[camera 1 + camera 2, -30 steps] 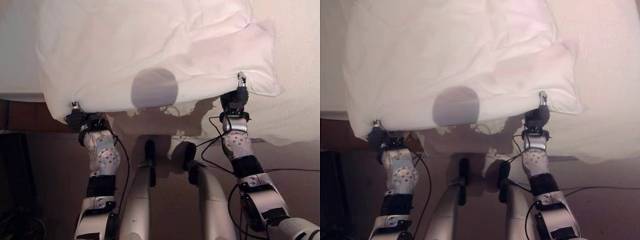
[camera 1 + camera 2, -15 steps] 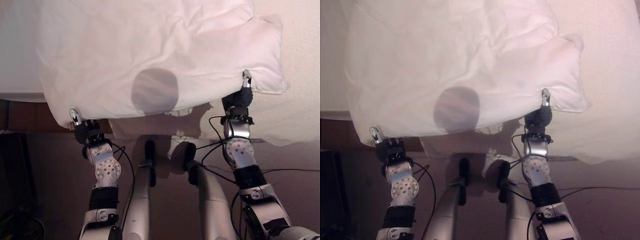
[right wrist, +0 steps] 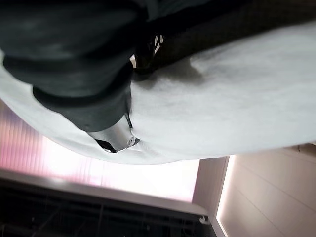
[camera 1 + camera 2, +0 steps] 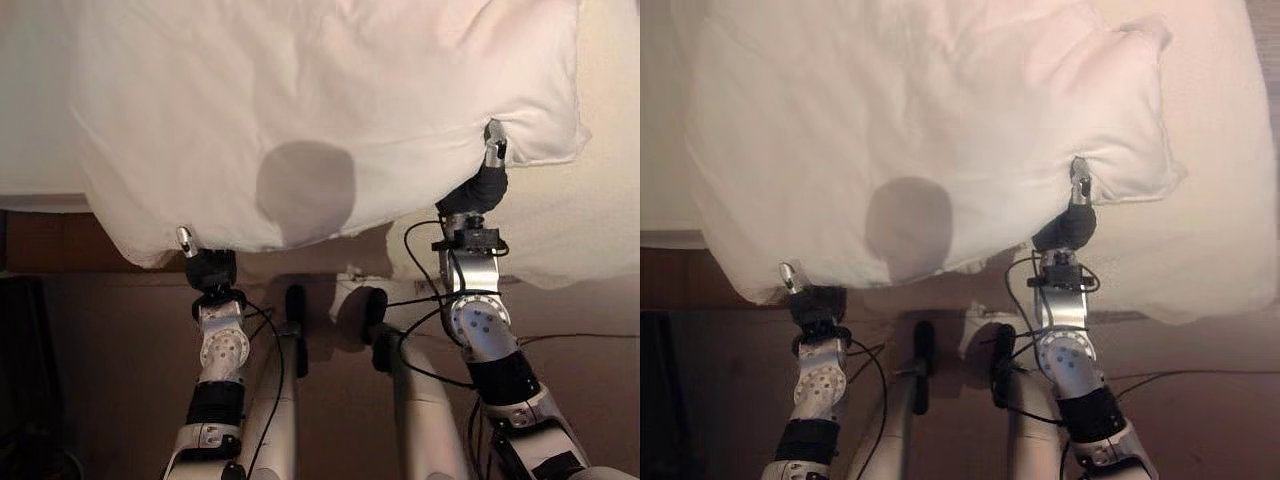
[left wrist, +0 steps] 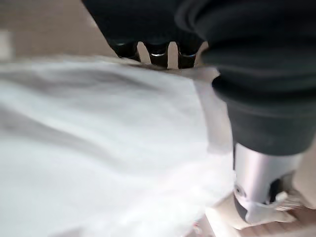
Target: Make the bed
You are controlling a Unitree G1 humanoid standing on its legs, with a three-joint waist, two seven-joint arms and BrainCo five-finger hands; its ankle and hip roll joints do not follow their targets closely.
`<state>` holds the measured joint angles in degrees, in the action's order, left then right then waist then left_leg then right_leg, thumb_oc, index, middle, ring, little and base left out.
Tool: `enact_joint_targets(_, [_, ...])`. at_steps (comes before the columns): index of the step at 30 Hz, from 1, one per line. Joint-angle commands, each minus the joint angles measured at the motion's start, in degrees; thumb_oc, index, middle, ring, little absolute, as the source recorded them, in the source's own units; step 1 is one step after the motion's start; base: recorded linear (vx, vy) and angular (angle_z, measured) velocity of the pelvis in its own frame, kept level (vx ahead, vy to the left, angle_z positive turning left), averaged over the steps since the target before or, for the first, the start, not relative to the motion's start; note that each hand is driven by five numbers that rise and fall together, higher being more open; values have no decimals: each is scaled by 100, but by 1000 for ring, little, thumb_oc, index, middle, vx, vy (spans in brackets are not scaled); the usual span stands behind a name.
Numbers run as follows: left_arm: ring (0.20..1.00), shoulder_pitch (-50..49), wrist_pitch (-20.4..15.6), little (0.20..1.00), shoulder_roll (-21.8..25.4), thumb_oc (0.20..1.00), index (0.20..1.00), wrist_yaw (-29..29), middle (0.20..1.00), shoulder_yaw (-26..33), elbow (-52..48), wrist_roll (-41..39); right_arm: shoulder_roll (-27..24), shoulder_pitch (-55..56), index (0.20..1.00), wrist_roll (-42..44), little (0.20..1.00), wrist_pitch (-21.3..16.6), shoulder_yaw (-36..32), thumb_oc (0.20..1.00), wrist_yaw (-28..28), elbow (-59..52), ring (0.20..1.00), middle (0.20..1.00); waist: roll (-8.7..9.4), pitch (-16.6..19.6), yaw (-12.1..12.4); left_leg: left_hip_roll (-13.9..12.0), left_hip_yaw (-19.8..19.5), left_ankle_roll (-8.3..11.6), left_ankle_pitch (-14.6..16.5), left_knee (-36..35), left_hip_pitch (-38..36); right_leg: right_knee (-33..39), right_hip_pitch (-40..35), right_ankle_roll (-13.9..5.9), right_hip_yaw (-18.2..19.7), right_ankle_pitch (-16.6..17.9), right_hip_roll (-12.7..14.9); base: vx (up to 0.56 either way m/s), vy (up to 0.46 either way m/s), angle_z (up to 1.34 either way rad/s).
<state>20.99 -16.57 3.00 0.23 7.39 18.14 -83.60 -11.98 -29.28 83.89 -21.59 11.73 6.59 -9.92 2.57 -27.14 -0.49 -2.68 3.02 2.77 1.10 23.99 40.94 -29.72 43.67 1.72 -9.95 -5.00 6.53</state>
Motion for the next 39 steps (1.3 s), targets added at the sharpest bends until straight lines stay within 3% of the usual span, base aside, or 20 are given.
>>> enact_joint_targets(1, [1000,169,193,1000,150,1000,1000,-445,1000,-234,163,-58,-6,114,200,-325,200,-57,-51,200,606,-1118,200,200,37,473,-117,188,222,-330,372,128,121,210,-82,-586,57,105,-90,8,12,-3])
enact_joint_targets(10, [1000,565,608,1000,68,1000,1000,-927,1000,-509,683,-108,148,108,200,-58,200,-135,87,200,626,-986,200,200,95,520,-233,175,245,-324,403,172,131,187,-74,-594,86,100,-113,8,-1,-2])
enact_joint_targets(13, [1000,414,602,1000,54,1000,1000,-983,1000,-556,671,-21,116,85,200,-90,200,-188,26,200,594,-997,200,200,77,496,-213,194,249,-339,407,151,106,190,-83,-604,92,113,-110,5,1,-1])
enact_joint_targets(21, [1000,-582,1036,1000,49,1000,1000,-1306,1000,-1025,-138,78,136,161,200,-56,200,-211,-133,200,541,-1052,200,200,-8,371,-107,251,204,-358,356,118,90,250,-140,-581,64,133,-97,0,0,0])
enact_joint_targets(33, [1000,-169,708,1000,257,1000,1000,-1279,1000,-865,-478,262,281,232,200,-11,200,-251,-130,200,475,-976,200,200,14,363,-103,246,183,-333,309,52,32,302,-177,-572,53,180,-109,-2,-3,0])
enact_joint_targets(35, [529,-135,667,529,270,529,529,-1294,529,-816,-523,286,299,272,200,-21,200,-250,-138,200,457,-963,200,200,5,380,-108,245,188,-340,317,34,6,304,-188,-568,68,173,-122,0,0,0])
enact_joint_targets(37, [285,-110,637,285,289,285,285,-1302,285,-809,-557,305,304,295,200,-27,200,-247,-143,200,459,-957,200,200,2,380,-110,245,192,-339,320,46,12,307,-186,-567,73,181,-128,0,0,0])
enact_joint_targets(38, [200,-106,606,200,311,200,200,-1299,200,-784,-618,329,309,327,200,-28,200,-244,-149,200,458,-955,200,200,-3,385,-111,239,197,-337,317,45,16,310,-182,-568,74,185,-127,0,0,0])
enact_joint_targets(39, [200,-63,549,200,340,200,200,-1293,200,-763,-644,354,297,371,200,-40,200,-244,-153,200,444,-957,200,200,-11,388,-124,240,186,-331,308,40,19,314,-182,-561,96,180,-137,0,0,0])
